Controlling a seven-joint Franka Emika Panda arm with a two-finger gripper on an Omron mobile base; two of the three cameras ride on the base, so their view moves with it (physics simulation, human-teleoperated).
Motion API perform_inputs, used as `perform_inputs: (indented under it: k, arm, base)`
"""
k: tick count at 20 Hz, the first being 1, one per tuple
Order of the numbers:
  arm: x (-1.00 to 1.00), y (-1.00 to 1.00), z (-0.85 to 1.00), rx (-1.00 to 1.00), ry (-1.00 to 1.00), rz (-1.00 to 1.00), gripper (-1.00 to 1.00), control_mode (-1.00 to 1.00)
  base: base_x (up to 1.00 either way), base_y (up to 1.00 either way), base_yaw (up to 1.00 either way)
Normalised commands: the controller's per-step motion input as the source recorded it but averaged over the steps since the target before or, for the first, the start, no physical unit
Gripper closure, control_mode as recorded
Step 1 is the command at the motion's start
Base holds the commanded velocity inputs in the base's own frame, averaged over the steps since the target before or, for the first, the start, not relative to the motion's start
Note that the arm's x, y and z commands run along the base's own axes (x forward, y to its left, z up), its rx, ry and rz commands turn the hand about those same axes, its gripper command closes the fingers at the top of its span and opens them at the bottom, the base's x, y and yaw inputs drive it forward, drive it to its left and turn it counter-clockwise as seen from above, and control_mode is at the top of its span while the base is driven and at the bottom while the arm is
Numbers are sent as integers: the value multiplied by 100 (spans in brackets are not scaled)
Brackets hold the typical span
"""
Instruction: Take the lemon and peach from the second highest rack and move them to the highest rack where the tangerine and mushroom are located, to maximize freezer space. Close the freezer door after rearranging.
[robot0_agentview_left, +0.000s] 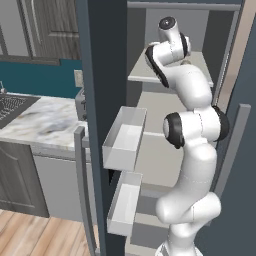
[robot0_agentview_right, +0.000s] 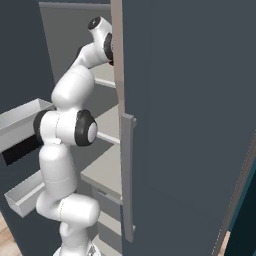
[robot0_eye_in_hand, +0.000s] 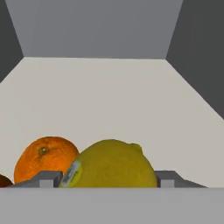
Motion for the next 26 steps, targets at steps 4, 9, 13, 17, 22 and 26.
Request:
perform_inputs:
  k: [4, 9, 13, 17, 22, 26]
  arm:
    - [-1, -13, -6, 1, -2, 0, -100, -100]
    - [-14, 0, 0, 0, -7, 0, -100, -100]
    - [-19, 10, 1, 0, -12, -1, -100, -100]
    - [-29, 27, 5, 0, -15, 0, -100, -100]
    - [-34, 37, 0, 0, -14, 0, -100, -100]
    - [-52, 24, 3, 0, -3, 0, -100, -100]
  base:
    - [0, 0, 0]
    - [0, 0, 0]
    - [0, 0, 0]
    - [0, 0, 0]
    - [0, 0, 0]
    - [0, 0, 0]
